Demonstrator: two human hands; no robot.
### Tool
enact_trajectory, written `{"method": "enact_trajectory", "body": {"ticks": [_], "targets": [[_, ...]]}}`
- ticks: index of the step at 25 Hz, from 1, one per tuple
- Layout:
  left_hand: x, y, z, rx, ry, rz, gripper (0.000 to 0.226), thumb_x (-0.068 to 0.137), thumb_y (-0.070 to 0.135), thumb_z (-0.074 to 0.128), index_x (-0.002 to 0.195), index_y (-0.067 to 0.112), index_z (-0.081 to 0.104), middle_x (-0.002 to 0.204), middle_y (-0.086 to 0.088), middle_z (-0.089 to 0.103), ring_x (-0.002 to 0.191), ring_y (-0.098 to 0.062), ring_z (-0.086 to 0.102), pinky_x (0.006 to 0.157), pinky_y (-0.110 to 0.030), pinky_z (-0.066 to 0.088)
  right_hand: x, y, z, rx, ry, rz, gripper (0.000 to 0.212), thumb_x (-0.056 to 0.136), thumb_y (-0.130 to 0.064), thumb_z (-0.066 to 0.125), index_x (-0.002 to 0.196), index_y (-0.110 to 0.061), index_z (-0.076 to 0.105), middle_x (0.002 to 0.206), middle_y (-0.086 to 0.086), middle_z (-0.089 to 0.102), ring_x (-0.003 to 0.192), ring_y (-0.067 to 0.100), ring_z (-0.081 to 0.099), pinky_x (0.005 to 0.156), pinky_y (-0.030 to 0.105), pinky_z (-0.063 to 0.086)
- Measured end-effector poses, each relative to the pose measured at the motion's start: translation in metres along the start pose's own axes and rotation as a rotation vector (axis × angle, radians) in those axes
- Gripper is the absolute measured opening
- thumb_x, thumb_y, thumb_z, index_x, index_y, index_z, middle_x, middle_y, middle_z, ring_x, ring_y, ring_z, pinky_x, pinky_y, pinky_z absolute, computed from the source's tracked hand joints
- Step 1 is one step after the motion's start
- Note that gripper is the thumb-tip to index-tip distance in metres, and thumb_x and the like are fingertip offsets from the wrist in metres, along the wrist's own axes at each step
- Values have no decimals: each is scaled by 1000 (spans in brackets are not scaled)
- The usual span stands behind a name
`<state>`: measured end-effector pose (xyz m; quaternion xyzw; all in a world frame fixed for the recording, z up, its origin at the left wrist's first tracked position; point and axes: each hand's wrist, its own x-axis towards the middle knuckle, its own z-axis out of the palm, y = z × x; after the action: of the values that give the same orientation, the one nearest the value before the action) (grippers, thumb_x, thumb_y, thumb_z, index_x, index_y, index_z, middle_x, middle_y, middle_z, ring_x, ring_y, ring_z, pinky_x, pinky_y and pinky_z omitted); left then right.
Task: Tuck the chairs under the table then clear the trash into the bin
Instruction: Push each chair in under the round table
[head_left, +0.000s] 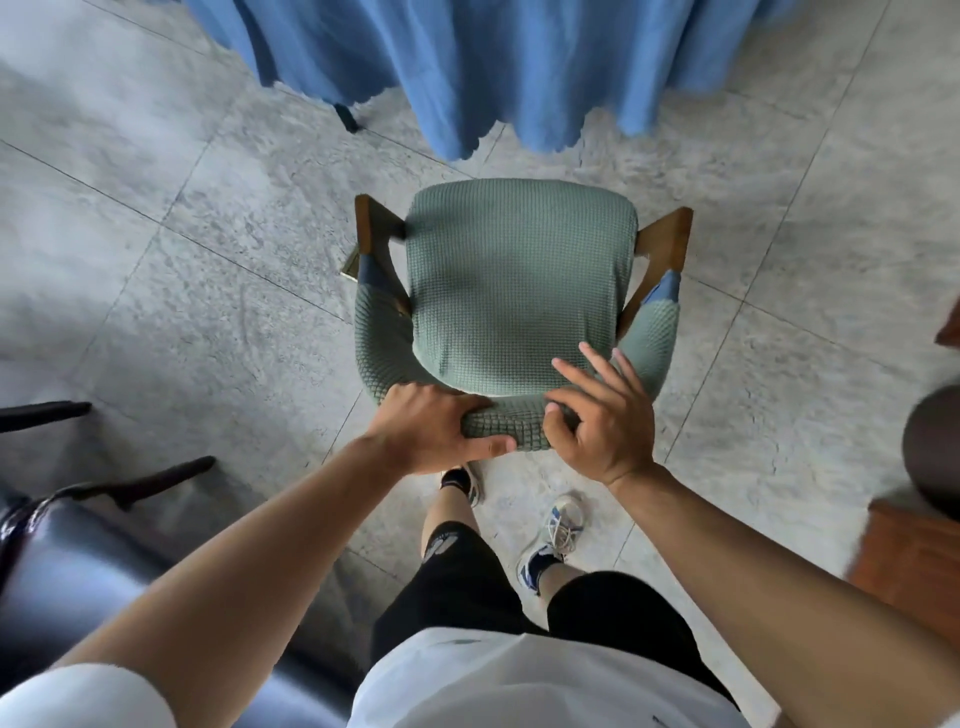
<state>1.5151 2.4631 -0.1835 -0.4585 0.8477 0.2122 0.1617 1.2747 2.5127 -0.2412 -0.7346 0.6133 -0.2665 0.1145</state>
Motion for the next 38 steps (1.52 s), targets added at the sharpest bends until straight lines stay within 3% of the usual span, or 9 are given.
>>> {"method": "enact_trajectory", "body": {"ticks": [3, 4, 6, 8, 11, 16, 20, 30, 38], "targets": [[14, 8, -6, -16, 52, -56, 98, 71, 101, 14, 136, 41, 57, 106, 8, 75, 94, -20, 71, 75, -34, 53, 22, 20, -5, 12, -22, -44, 30, 86, -33, 55, 79, -18, 80, 121, 5, 75, 130, 33, 60, 114, 58, 36], [20, 9, -9, -28, 74, -59, 101, 70, 101, 14, 137, 38, 57, 110, 7, 75, 97, -21, 71, 79, -37, 55, 28, 25, -7, 11, -23, -51, 31, 86, -33, 54, 80, -18, 80, 120, 5, 75, 129, 32, 60, 114, 57, 36], [35, 10, -16, -41, 108, -33, 106, 73, 99, 12, 146, 32, 51, 135, 5, 66, 123, -21, 63, 107, -47, 46, 44, 36, -12, -6, -42, -44, 34, 86, -33, 52, 88, -16, 81, 122, 6, 74, 130, 32, 60, 115, 57, 35], [50, 8, -20, -64, 145, -42, 106, 78, 95, 7, 154, 28, 41, 156, 3, 48, 146, -21, 40, 124, -52, 23, 59, 46, -18, -49, -77, -10, 42, 86, -33, 49, 110, -14, 78, 132, 7, 70, 136, 32, 54, 119, 58, 29], [70, 7, -26, -74, 259, -104, 96, 87, 87, 9, 159, 27, 29, 166, -1, 30, 155, -24, 21, 127, -51, 11, 78, 43, -25, -151, -127, 67, 56, 93, -37, 47, 143, -12, 57, 152, 8, 53, 150, 32, 35, 124, 60, 14], [99, -7, -40, -116, 322, -115, 91, 90, 84, 12, 162, 27, 20, 170, -2, 18, 158, -24, 9, 127, -51, 8, 113, 35, -26, -246, -211, 105, 66, 99, -51, 36, 155, -16, 39, 163, 11, 37, 156, 33, 19, 126, 58, 8], [131, -24, -55, -79, 375, -104, 86, 93, 79, 20, 161, 26, 24, 169, -3, 21, 158, -24, 11, 127, -51, 11, 155, 53, -23, -292, -251, -24, 68, 100, -49, 33, 158, -15, 32, 166, 14, 27, 157, 33, 13, 126, 58, 7], [218, -58, -109, -57, 418, -119, 84, 91, 71, 29, 157, 21, 34, 167, -6, 27, 156, -25, 18, 126, -50, 13, 258, 101, -9, -221, -203, -45, 65, 90, -40, 41, 147, -11, 52, 153, 12, 51, 147, 32, 40, 123, 55, 23], [285, -102, -154, -57, 452, -83, 86, 90, 70, 30, 157, 18, 34, 168, -7, 24, 157, -27, 13, 126, -54, 11, 344, 119, 2, -267, -222, -31, 63, 89, -38, 41, 145, -13, 54, 154, 11, 51, 149, 32, 37, 124, 55, 21]]}}
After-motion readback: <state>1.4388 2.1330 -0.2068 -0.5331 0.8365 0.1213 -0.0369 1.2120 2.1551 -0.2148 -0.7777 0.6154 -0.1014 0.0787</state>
